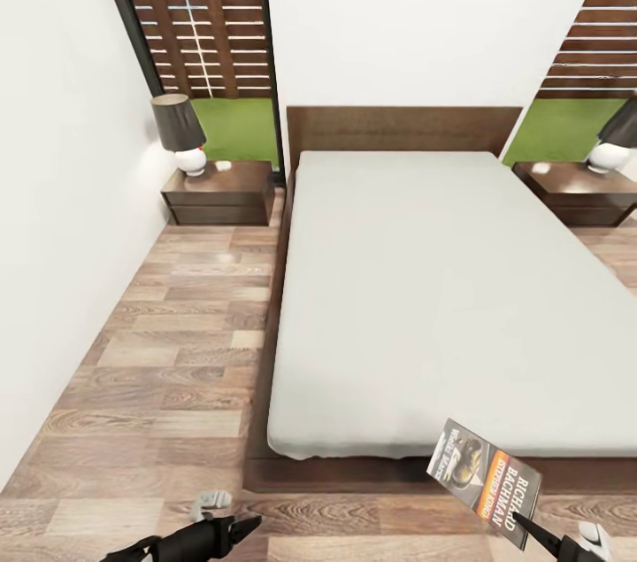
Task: In the bedroom, move the book from the bed onto either nightstand, and place the two sandals side by side next to the bed.
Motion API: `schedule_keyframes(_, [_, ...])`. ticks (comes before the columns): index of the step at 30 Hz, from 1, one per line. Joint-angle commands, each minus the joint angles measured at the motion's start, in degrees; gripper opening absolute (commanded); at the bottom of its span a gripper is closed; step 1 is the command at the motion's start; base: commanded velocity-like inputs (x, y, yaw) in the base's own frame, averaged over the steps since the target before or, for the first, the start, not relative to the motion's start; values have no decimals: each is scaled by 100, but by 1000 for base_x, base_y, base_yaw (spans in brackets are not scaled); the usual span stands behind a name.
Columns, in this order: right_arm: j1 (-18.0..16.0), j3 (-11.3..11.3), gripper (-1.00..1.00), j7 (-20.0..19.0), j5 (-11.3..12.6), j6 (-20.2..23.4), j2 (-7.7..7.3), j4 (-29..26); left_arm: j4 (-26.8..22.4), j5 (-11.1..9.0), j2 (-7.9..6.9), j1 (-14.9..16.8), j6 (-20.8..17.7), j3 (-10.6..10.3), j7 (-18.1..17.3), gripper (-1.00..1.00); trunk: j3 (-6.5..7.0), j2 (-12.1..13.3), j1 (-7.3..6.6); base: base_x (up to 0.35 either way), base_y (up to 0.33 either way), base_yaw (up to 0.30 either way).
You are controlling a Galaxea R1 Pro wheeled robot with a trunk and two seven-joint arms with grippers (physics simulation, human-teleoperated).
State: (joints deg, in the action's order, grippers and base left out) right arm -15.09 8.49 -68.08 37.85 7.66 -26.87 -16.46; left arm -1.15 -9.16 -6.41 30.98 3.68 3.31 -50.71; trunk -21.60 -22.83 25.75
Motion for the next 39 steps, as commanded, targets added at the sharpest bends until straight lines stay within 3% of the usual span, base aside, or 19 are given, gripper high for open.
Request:
schedule_keyframes(1, [-3, -7, -100, -16, 39, 60, -1, 3, 9, 28, 15, 5, 36, 30, 53, 100, 1, -9, 3, 0, 0, 0])
schedule_keyframes(39, [-3, -18, -100, 29, 38, -52, 39, 20, 1, 30, 120, -30, 44, 30, 203, 100, 355, -9, 3, 0, 0, 0])
